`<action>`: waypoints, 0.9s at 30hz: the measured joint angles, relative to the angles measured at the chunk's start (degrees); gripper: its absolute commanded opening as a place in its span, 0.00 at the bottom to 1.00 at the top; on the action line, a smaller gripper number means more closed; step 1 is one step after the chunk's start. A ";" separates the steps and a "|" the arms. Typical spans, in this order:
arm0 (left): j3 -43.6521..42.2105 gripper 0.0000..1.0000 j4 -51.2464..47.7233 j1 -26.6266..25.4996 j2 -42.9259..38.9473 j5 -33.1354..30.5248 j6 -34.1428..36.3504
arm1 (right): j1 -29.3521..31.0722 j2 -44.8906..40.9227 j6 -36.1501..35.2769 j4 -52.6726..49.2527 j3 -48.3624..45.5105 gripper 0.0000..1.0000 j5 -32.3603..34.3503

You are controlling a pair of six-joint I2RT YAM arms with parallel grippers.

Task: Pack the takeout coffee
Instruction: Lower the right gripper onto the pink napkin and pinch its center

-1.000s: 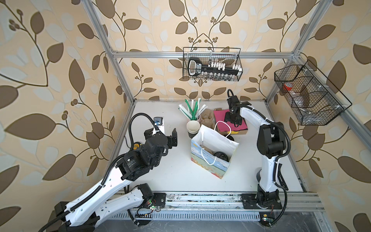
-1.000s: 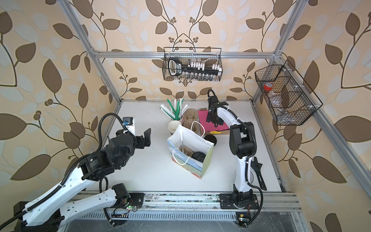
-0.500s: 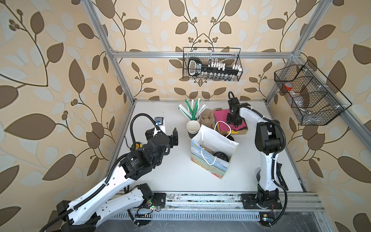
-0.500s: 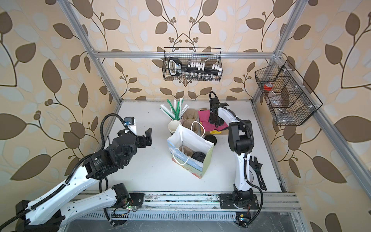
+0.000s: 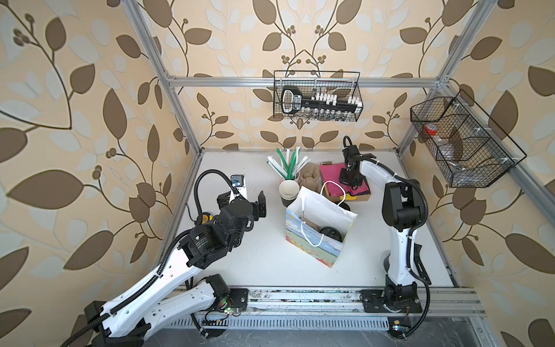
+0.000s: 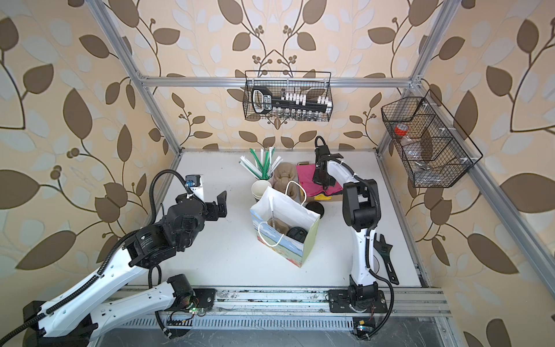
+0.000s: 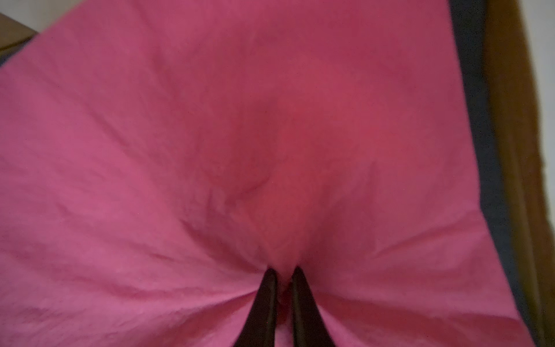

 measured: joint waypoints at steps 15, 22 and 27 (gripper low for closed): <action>0.00 0.99 0.00 0.00 0.00 0.09 -0.02 | -0.22 -2.56 0.96 1.03 -1.42 0.00 -0.87; 0.00 0.99 0.00 0.00 0.00 0.20 -0.02 | -0.24 -5.09 1.44 1.07 -1.42 0.00 -1.22; 0.00 0.99 0.00 0.00 0.00 0.76 -0.02 | -0.35 -5.81 1.62 1.09 -1.55 0.01 -1.25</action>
